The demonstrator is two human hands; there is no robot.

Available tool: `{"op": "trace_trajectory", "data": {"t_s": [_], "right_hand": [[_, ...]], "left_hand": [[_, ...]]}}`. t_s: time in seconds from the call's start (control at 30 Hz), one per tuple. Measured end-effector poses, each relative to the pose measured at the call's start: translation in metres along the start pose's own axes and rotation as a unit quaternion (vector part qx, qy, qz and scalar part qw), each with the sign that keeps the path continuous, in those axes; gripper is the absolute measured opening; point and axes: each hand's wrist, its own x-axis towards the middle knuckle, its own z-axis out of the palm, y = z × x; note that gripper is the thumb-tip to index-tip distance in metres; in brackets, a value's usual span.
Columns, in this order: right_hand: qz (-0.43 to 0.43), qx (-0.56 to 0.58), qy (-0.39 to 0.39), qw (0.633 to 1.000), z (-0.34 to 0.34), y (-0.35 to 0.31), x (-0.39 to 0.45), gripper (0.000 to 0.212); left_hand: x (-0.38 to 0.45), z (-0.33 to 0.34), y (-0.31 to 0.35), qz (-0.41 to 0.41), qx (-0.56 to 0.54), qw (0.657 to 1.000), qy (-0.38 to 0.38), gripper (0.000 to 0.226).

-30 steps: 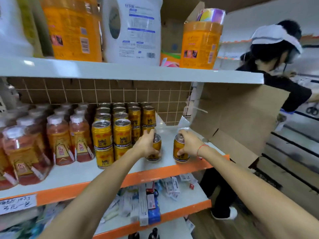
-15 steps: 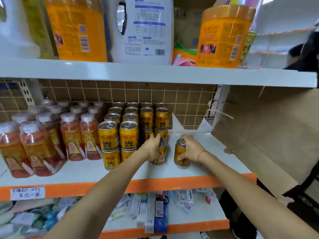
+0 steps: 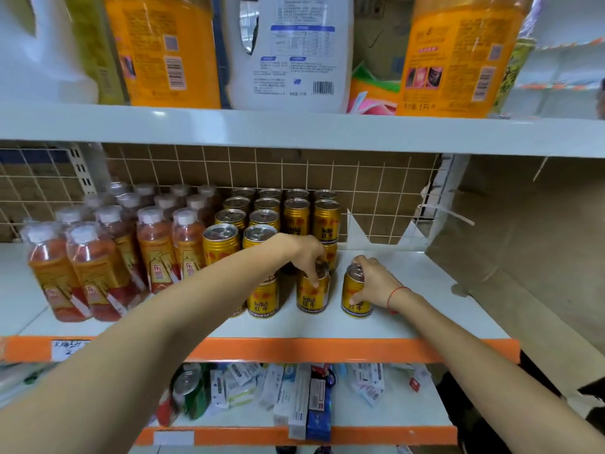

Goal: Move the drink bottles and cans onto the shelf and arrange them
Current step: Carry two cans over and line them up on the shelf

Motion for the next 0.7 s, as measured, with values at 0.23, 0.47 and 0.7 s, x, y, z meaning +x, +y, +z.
{"op": "trace_trajectory", "data": {"t_s": [0.23,0.47,0.7], "right_hand": [[-0.004,-0.004,-0.009,1.000,0.000,0.001,0.007,0.082],[0.001,0.000,-0.016,1.000,0.001,-0.001,0.014,0.083],[0.001,0.004,-0.016,1.000,0.002,0.000,0.018,0.081]], "left_hand": [[0.008,-0.009,-0.001,0.028,0.047,0.998,-0.010,0.059],[0.013,-0.012,-0.020,-0.018,0.079,0.997,-0.010,0.059],[0.020,-0.014,-0.028,-0.034,0.091,0.995,-0.012,0.060]]}}
